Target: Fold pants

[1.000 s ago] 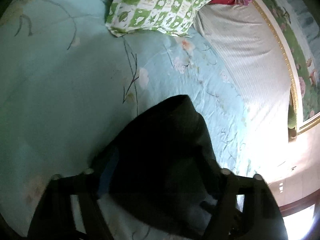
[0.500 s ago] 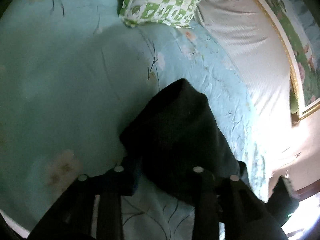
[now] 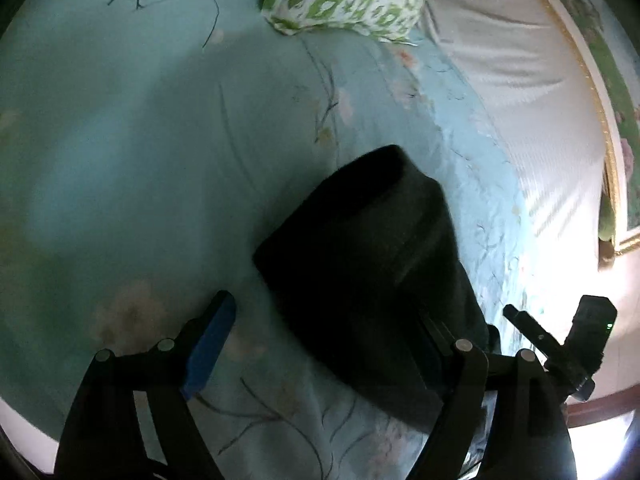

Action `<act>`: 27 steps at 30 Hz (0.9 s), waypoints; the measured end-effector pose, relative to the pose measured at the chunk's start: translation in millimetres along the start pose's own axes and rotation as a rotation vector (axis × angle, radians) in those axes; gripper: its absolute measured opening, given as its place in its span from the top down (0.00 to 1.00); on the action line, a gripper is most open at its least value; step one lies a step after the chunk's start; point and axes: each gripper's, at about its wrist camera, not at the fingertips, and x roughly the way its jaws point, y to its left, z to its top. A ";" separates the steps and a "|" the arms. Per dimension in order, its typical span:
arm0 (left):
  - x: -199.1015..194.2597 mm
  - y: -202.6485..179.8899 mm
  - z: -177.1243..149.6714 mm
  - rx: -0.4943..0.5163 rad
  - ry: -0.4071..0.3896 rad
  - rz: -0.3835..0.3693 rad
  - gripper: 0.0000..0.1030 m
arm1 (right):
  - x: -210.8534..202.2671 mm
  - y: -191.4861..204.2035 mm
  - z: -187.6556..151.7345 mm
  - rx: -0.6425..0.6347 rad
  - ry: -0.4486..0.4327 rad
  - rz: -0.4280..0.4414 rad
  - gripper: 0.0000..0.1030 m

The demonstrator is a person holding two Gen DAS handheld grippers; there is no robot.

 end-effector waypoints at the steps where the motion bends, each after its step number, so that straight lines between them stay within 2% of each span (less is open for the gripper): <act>1: 1.4 -0.5 1.1 0.005 -0.004 0.000 0.20 | 3.2 -2.3 -1.0 -0.006 0.019 0.002 0.38; 6: 4.6 2.6 -3.3 0.029 -0.015 -0.014 0.20 | 50.3 -2.1 -12.0 -0.098 0.205 -0.025 0.45; 9: 9.3 2.3 -2.6 0.019 -0.018 -0.014 0.20 | 50.4 5.4 -19.2 -0.184 0.199 -0.033 0.46; 10: 11.8 0.1 -0.3 0.014 -0.021 -0.016 0.19 | 50.7 6.2 -17.5 -0.184 0.210 -0.025 0.51; 11: 14.3 -3.3 2.1 0.016 -0.027 -0.014 0.19 | 51.7 7.5 -15.7 -0.188 0.219 -0.010 0.63; 13: 18.4 -10.6 5.0 0.029 -0.048 -0.025 0.20 | 52.1 16.0 -15.9 -0.214 0.234 0.005 0.78; 14: 20.8 -12.5 5.8 0.034 -0.053 -0.037 0.28 | 51.6 21.4 -17.7 -0.242 0.232 -0.014 0.81; 16: 21.6 -13.5 5.7 0.034 -0.053 -0.079 0.55 | 47.1 29.4 -19.3 -0.276 0.214 -0.031 0.85; 17: 19.2 -13.4 5.3 0.031 -0.051 -0.108 0.57 | 41.9 29.7 -18.6 -0.264 0.197 -0.028 0.87; 19: 5.3 -16.2 3.1 0.053 -0.079 -0.134 0.67 | 29.3 30.4 -16.4 -0.256 0.146 -0.039 0.88; 22: -8.8 -19.3 -0.3 0.099 -0.104 -0.146 0.71 | 15.4 32.0 -9.1 -0.222 0.055 -0.057 0.90; 23: -6.1 -18.5 -0.8 0.117 -0.099 -0.119 0.71 | 16.6 31.1 -9.0 -0.207 0.042 -0.066 0.90; 27: 10.2 -5.7 -3.3 0.149 -0.056 -0.056 0.69 | 51.6 18.6 -15.5 -0.120 0.043 -0.136 0.90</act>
